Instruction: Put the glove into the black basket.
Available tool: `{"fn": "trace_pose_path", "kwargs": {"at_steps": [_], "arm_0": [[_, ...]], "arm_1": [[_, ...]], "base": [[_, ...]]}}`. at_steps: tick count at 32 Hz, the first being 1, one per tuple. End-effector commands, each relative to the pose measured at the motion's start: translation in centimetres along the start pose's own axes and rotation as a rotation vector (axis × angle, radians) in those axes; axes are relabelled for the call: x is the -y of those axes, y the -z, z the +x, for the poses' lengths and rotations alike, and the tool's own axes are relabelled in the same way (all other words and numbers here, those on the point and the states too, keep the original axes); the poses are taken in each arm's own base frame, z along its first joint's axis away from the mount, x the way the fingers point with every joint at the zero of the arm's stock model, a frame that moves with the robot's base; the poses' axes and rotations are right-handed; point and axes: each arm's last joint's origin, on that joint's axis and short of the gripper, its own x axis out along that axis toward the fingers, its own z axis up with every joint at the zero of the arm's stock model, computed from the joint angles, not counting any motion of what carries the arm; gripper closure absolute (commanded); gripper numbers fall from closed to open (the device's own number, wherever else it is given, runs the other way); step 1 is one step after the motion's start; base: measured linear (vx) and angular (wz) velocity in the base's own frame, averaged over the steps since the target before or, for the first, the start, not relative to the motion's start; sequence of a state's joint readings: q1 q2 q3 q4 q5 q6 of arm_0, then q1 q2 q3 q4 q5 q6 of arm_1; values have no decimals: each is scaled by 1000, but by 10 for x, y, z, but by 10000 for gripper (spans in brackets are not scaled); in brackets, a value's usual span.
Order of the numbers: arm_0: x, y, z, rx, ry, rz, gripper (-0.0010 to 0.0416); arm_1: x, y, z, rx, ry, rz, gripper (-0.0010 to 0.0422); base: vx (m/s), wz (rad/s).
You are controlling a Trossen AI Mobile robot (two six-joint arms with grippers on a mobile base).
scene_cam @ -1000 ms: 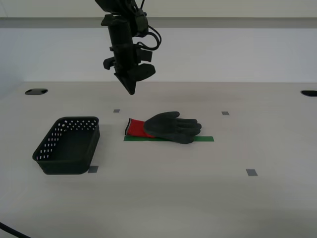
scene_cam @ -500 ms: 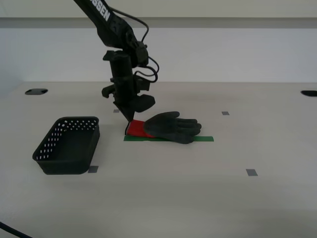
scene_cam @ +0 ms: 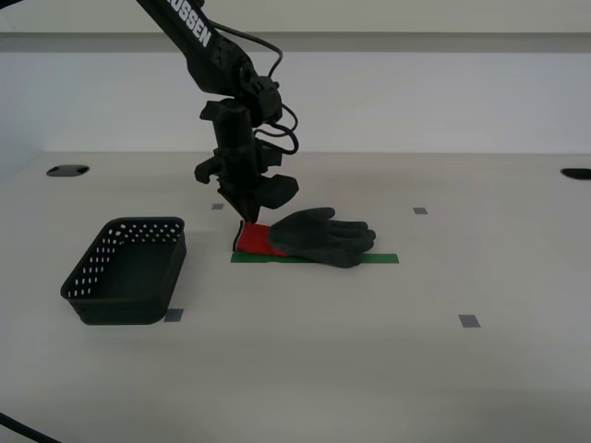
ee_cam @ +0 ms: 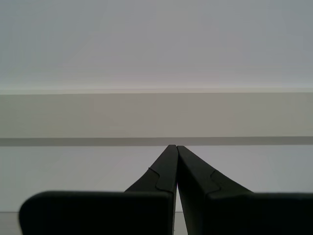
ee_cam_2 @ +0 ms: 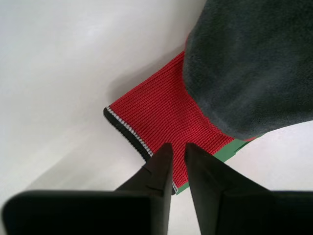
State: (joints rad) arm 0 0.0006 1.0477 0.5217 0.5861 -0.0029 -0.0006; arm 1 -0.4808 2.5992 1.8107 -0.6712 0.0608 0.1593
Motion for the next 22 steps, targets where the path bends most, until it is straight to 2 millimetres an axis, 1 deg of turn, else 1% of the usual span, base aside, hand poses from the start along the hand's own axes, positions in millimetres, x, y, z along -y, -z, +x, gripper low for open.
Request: {"fn": "trace_pose_path", "kwargs": {"at_steps": [1, 3, 4, 6, 8, 12, 15, 17, 22], "arm_0": [[0, -1, 0, 5, 1, 0, 405], [0, -1, 0, 5, 1, 0, 405], [0, -1, 0, 4, 1, 0, 405], [0, -1, 0, 5, 1, 0, 405], [0, -1, 0, 4, 1, 0, 405], [0, -1, 0, 4, 1, 0, 405], [0, -1, 0, 5, 1, 0, 405], [0, -1, 0, 4, 1, 0, 405], [0, -1, 0, 5, 1, 0, 405]], "arm_1": [[-3, 1, 0, -12, -52, -35, 313], [-5, 3, 0, -31, -104, -45, 261], [-5, 3, 0, -35, -103, -50, 251], [-6, 5, 2, -39, -104, -84, 209], [-6, 5, 2, -33, -104, -107, 199], [-7, 5, 2, -33, -104, -123, 209], [-7, 7, 8, -42, -88, -153, 221], [-6, 10, 17, -55, -64, -164, 219], [-7, 6, 16, -18, -74, -182, 220]], "base": [[0, 0], [0, 0], [0, 0], [0, 0], [0, 0], [0, 0], [0, 0], [0, 0], [0, 0]]}}
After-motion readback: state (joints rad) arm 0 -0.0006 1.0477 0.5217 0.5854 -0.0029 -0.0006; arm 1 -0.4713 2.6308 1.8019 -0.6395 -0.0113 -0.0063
